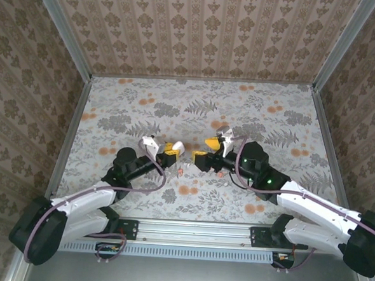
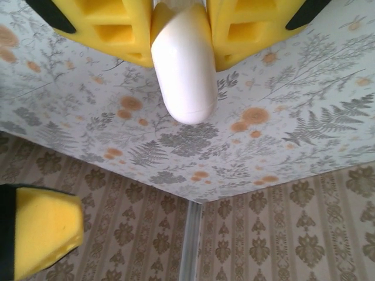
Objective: Insert the wireless bluetooth earbuds into the charging case
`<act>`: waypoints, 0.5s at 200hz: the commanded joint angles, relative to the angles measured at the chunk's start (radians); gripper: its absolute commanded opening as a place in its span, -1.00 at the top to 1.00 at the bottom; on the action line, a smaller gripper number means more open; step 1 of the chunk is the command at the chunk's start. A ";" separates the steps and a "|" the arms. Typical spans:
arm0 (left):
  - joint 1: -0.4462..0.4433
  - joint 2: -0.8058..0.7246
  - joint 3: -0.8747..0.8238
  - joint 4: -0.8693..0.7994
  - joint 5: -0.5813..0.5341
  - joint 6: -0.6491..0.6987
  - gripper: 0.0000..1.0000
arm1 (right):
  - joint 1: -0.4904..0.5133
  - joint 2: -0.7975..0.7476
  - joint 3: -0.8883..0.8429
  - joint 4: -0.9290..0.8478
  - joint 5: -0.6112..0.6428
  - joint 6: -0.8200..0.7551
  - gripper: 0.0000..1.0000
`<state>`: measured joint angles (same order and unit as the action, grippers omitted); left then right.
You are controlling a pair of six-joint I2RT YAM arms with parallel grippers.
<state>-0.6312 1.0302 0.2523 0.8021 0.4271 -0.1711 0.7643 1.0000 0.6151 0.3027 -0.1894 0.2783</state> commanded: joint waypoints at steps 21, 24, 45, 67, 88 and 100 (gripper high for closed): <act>0.013 0.070 0.034 0.229 0.179 -0.094 0.54 | -0.100 -0.064 -0.021 -0.106 -0.278 -0.287 -0.59; 0.013 0.073 0.034 0.238 0.188 -0.096 0.54 | -0.110 -0.066 -0.020 -0.116 -0.297 -0.299 -0.58; 0.013 0.098 0.040 0.293 0.267 -0.101 0.55 | -0.183 -0.076 -0.005 -0.179 -0.428 -0.361 -0.60; 0.013 0.132 0.053 0.353 0.342 -0.125 0.55 | -0.225 -0.075 0.021 -0.236 -0.508 -0.420 -0.61; 0.013 0.162 0.065 0.415 0.394 -0.155 0.56 | -0.226 -0.059 0.059 -0.322 -0.531 -0.524 -0.59; 0.013 0.176 0.069 0.443 0.417 -0.168 0.55 | -0.226 -0.039 0.087 -0.365 -0.535 -0.558 -0.57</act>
<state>-0.6258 1.1858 0.2852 1.1076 0.7334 -0.2848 0.5411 0.9409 0.6308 0.0517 -0.6281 -0.1394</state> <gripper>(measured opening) 0.224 0.793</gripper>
